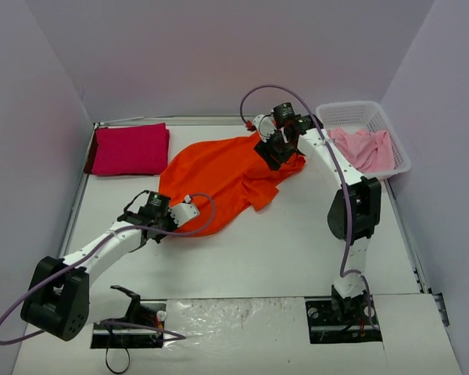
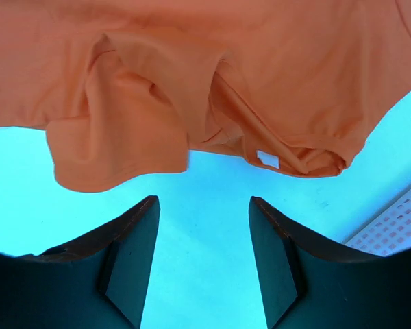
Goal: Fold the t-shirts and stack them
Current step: Flatten out the tshirt
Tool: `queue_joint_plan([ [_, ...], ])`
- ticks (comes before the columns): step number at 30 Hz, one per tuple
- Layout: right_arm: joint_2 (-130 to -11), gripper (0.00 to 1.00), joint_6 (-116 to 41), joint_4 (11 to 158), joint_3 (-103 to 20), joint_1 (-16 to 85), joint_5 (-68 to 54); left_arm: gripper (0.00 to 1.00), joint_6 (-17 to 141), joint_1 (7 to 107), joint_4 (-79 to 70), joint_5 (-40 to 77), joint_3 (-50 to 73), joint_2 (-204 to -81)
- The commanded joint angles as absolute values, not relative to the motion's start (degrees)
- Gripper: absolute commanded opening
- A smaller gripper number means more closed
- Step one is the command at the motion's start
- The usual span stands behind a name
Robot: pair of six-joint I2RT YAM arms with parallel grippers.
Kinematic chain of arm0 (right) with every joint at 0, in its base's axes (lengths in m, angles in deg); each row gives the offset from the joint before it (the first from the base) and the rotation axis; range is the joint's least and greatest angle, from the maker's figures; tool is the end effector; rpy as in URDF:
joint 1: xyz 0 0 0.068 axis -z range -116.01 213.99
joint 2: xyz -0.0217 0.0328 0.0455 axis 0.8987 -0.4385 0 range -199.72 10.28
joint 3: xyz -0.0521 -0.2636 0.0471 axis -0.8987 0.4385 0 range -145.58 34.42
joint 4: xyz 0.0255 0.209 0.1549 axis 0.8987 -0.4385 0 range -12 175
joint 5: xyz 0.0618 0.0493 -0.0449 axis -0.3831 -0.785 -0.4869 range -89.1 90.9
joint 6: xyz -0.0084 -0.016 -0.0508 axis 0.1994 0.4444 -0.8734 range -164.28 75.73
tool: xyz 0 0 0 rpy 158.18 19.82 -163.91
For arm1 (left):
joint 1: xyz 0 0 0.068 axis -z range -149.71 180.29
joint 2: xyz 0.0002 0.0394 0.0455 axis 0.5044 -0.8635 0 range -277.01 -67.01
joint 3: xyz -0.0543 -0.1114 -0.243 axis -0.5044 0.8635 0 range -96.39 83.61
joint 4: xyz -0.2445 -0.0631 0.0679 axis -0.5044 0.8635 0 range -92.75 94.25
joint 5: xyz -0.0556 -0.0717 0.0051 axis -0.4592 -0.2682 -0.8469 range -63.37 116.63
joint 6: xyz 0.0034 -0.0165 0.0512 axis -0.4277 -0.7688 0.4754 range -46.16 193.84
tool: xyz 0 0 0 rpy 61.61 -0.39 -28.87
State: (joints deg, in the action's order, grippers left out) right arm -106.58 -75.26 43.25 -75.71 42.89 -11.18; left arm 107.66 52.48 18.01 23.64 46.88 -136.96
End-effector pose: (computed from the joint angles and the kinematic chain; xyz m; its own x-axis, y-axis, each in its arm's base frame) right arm 0.4280 0.1730 0.2984 -0.3510 -0.6750 -0.6489 -0.7723 0.6006 -0.2069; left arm 0.2139 -0.0892 0.1888 -0.3965 0.7621 -0.5119 0.7537 0.5886 0.2924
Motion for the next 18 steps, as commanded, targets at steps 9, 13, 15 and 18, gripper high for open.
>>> queue_joint_plan([
  [9,-104.59,0.47,-72.22,42.28,-61.48,46.93,-21.77,0.02,106.27,52.79,18.17,23.37,45.73,-134.95],
  [13,-106.43,0.43,-73.10,43.69,-59.36,47.90,-21.96,0.02,106.44,52.79,18.17,23.37,45.64,-135.12],
  [15,-107.75,0.42,-73.28,44.13,-59.27,48.25,-21.08,0.02,106.44,52.79,18.35,23.46,45.55,-135.21],
  [18,-109.51,0.41,-73.45,44.40,-59.97,48.43,-21.34,0.02,106.53,52.79,18.17,23.64,45.64,-135.21],
])
